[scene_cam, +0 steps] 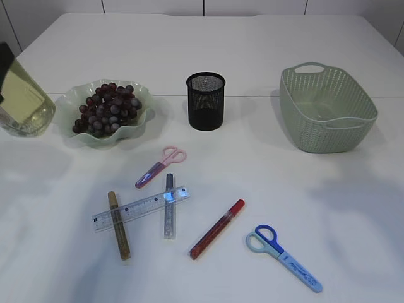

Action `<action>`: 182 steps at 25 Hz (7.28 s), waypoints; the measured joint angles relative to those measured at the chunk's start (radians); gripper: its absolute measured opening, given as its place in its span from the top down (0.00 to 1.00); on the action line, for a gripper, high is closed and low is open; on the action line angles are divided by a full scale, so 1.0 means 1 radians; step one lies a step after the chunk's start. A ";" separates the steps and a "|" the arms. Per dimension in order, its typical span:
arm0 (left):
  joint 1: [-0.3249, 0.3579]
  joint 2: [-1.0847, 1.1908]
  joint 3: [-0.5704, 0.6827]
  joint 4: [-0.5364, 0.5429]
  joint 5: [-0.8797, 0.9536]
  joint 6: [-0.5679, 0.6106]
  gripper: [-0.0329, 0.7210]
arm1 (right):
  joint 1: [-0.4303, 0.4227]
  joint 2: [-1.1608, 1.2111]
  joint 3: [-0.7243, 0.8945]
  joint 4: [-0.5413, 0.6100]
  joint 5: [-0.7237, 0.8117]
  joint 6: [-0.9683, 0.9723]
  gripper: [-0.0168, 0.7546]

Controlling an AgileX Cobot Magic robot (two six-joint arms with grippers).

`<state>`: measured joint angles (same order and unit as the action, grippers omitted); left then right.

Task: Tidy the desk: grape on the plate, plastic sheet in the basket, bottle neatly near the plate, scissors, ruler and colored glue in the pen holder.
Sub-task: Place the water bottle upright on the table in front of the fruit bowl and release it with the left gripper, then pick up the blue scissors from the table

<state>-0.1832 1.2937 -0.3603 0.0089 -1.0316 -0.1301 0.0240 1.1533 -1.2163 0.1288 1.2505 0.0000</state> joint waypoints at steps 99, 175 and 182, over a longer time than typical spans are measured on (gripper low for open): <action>0.002 0.665 -0.246 -0.062 -0.040 0.081 0.25 | 0.000 -0.002 0.000 0.008 0.000 0.000 0.37; 0.002 -0.447 -0.322 -0.119 1.619 0.081 0.31 | 0.021 -0.002 0.000 0.110 0.004 -0.029 0.37; 0.002 -0.464 -0.471 -0.127 1.903 0.081 0.31 | 0.178 0.007 0.005 0.108 0.002 -0.025 0.37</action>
<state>-0.1810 0.8292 -0.8317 -0.1179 0.8713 -0.0494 0.2016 1.1599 -1.2114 0.2369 1.2529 -0.0251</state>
